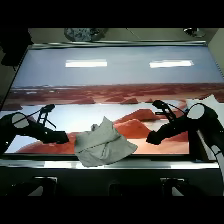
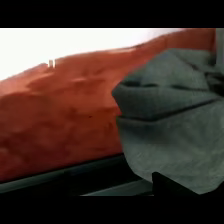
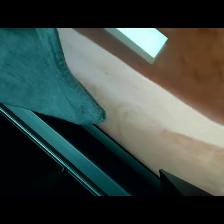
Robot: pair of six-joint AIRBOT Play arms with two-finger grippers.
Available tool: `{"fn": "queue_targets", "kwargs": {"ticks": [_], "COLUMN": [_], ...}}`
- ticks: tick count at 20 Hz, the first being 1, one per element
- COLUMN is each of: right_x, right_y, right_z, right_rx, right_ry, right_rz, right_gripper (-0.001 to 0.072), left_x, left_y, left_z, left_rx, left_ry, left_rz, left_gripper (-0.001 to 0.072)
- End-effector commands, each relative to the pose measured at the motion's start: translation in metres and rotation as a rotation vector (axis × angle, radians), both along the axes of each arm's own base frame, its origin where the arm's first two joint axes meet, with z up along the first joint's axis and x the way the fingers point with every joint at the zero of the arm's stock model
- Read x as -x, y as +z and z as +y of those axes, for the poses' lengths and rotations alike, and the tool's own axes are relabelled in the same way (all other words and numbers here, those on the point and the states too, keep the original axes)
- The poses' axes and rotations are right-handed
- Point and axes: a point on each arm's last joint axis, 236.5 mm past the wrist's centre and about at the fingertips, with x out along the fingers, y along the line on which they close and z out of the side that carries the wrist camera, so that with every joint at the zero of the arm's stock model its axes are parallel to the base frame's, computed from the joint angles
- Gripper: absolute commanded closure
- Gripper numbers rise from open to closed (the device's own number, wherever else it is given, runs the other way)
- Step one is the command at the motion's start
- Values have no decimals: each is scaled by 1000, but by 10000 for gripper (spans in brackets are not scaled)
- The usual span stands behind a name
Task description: Fold the shirts.
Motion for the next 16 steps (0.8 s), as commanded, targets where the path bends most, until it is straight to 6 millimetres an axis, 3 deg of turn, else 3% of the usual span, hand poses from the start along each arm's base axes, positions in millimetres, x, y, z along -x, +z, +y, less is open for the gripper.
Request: {"fn": "queue_targets", "kwargs": {"ticks": [1, 3, 8, 10, 11, 12, 13, 16], "right_x": [12, 9, 6, 5, 5, 6, 8, 14], "right_y": [-25, -32, -41, -47, -51, -57, -62, -72], "right_z": [18, 18, 23, 22, 22, 22, 23, 47], "right_rx": [-85, -84, -106, -102, -101, -99, -105, -180], "right_ry": [-14, -27, -46, -56, -65, -75, -88, -75], "right_rz": [86, 94, 126, 136, 139, 143, 155, 152], "right_gripper": [30, 30, 24, 12, 9, 8, 8, 7], "left_x": [41, 39, 17, 18, 19, 20, 20, 19], "left_y": [-38, -53, -65, -71, -74, -75, -74, -72], "left_z": [-22, -32, -50, -54, -56, -56, -56, -56], "left_rx": [176, 219, 254, 243, 240, 239, 240, 242], "left_ry": [39, 113, 175, 157, 152, 153, 153, 151], "left_rz": [114, 92, -8, -5, 3, 10, 9, -1], "left_gripper": [139, 139, 149, 245, 375, 599, 674, 675]}}
